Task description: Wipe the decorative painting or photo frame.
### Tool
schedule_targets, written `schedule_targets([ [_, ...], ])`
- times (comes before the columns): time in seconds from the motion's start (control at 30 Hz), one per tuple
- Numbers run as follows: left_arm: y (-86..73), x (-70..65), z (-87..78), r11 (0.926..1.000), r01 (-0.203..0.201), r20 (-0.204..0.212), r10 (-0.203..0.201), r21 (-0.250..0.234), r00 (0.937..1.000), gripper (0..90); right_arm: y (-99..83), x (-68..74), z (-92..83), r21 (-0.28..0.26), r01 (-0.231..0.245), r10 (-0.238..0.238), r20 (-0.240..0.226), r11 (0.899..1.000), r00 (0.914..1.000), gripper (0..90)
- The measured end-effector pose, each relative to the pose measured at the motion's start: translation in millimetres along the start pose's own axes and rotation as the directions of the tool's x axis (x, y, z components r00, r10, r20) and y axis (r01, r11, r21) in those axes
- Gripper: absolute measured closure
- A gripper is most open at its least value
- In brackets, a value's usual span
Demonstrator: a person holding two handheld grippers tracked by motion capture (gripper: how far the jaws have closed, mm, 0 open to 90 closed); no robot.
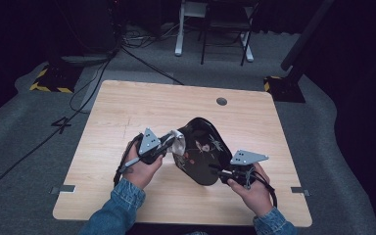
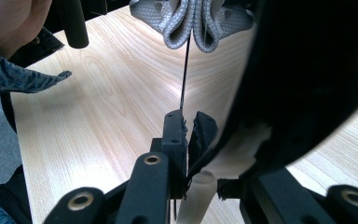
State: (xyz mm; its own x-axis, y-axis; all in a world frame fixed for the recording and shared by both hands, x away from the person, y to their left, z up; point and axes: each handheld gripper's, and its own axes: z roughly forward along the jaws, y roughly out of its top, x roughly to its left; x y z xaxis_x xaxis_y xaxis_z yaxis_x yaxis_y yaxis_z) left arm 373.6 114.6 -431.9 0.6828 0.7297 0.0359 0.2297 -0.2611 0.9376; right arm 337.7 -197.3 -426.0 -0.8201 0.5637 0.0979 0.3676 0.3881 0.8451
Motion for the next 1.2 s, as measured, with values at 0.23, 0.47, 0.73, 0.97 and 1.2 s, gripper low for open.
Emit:
schedule_targets([
  [0.23, 1.8, -10.6, 0.9, 0.9998, -0.01, 0.016, 0.009, 0.017, 0.9998, 78.9, 0.2, -0.2, 0.0, 0.003, -0.003, 0.003, 0.0, 1.0, 1.0, 78.2],
  [0.47, 7.5, -33.6, 5.2, 0.9982, -0.056, 0.062, 0.054, 0.021, 0.9966, 78.9, 0.2, 0.1, 0.0, 0.006, -0.007, 0.007, 0.004, 1.0, 1.0, 77.9],
  [0.73, 10.4, -55.8, 7.3, 0.9938, -0.11, 0.103, 0.108, 0.016, 0.9888, 78.8, -0.2, 0.6, 0.3, 0.004, -0.013, 0.013, 0.011, 1.0, 0.9999, 78.0],
  [0.97, 10.2, -61.2, 8.7, 0.992, -0.126, 0.12, 0.124, 0.011, 0.9851, 78.8, -0.4, 0.4, 0.1, 0.004, -0.013, 0.013, 0.011, 1.0, 0.9999, 78.0],
  [1.2, 9.3, -50.7, 7.1, 0.9943, -0.107, 0.102, 0.106, 0.004, 0.9892, 78.8, -0.7, 0.6, 0.2, -0.002, -0.011, 0.011, 0.01, 1.0, 0.9999, 78.1],
])
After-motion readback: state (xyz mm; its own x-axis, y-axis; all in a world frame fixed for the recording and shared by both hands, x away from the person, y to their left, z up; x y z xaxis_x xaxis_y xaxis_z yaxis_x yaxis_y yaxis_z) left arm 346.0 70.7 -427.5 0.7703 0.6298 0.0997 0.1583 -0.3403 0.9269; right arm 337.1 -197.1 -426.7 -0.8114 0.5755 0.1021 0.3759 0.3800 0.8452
